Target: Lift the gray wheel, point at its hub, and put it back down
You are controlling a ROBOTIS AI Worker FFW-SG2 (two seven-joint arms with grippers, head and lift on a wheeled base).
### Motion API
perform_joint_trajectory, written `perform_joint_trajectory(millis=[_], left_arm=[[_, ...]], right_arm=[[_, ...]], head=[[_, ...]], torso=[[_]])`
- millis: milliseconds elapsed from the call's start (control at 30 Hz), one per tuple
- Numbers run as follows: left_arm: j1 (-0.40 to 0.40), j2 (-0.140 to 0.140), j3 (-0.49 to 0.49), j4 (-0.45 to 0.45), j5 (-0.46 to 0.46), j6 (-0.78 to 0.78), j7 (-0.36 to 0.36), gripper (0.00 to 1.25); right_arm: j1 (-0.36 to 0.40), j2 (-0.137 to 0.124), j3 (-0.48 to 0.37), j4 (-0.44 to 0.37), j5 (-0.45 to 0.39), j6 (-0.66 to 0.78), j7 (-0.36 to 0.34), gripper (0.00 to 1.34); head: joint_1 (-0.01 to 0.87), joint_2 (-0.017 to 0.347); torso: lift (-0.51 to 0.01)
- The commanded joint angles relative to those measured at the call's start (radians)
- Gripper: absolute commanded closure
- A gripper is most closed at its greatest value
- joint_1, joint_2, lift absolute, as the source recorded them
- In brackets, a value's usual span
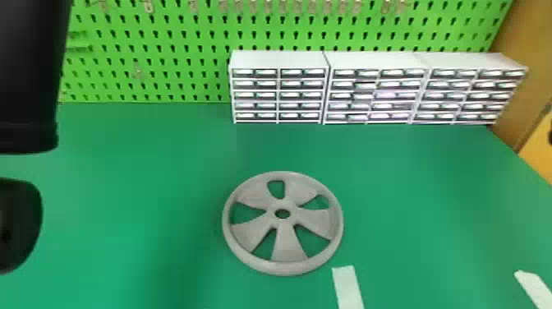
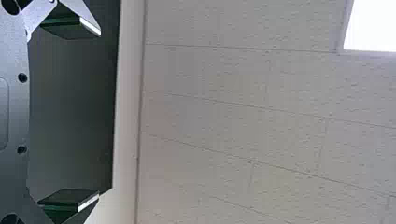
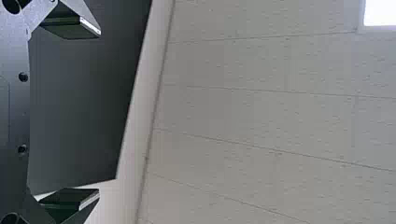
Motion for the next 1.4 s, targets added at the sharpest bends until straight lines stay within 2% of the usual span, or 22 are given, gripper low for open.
perform_joint_trajectory(millis=[0, 300, 1367], left_arm=[[-0.041, 0.005, 0.010, 0.004, 0.008, -0.001, 0.000, 0.08], [-0.087, 0.013, 0.007, 0.009, 0.011, -0.001, 0.000, 0.08], [-0.080, 0.013, -0.007, 0.009, 0.003, 0.005, 0.015, 0.08]], right_arm=[[-0.030, -0.012, -0.004, -0.025, 0.009, 0.018, -0.006, 0.10], [-0.050, -0.019, -0.013, -0.034, 0.009, 0.029, -0.007, 0.10], [-0.038, -0.023, -0.017, -0.053, 0.032, 0.032, -0.018, 0.08]], head=[[0.692, 0.048], [0.692, 0.048], [0.692, 0.048]], torso=[[-0.088], [-0.088], [-0.088]])
